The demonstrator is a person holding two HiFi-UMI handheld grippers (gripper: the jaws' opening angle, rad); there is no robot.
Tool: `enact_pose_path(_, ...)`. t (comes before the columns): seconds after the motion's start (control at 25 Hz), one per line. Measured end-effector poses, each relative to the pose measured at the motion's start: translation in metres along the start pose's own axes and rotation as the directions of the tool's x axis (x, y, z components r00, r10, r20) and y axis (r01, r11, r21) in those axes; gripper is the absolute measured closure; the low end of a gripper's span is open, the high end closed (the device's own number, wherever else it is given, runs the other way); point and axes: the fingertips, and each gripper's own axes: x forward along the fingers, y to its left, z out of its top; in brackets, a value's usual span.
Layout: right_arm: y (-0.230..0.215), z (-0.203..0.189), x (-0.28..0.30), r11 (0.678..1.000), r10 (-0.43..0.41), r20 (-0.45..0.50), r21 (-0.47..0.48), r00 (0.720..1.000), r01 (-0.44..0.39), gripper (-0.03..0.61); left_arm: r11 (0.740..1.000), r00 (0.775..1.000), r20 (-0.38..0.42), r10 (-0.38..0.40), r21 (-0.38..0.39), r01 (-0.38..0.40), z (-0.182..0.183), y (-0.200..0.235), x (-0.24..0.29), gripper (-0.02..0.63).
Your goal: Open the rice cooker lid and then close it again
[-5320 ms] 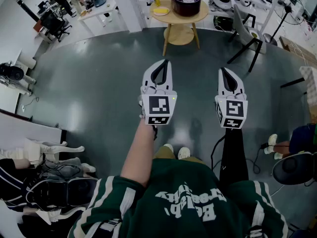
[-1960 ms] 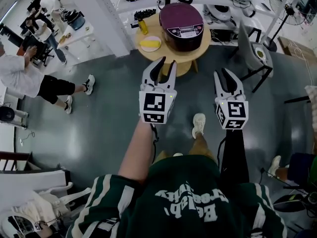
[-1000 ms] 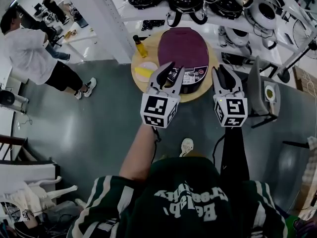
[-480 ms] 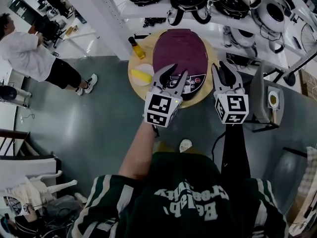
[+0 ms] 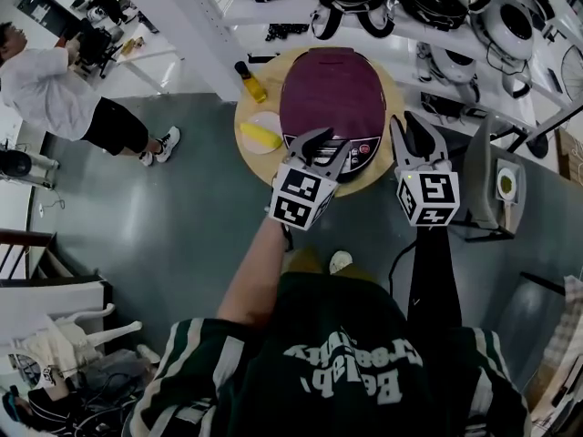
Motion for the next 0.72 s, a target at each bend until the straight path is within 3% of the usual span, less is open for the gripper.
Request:
enact_pose_path(0.44, -0.004, -0.013, 0.007, 1.000, 0.000, -0.028, 0.014, 1.000, 0.000, 0.477, 0.999, 0.984, -0.170, -0.045, -0.029, 0.040, -0.050, -0.003, 0.019, 0.472)
enact_pose_path(0.72, -0.004, -0.021, 0.005, 1.000, -0.001, -0.037, 0.028, 0.999, 0.002, 0.477, 0.998, 0.983, -0.184, -0.014, -0.067, 0.002, -0.058, 0.001, 0.023, 0.486)
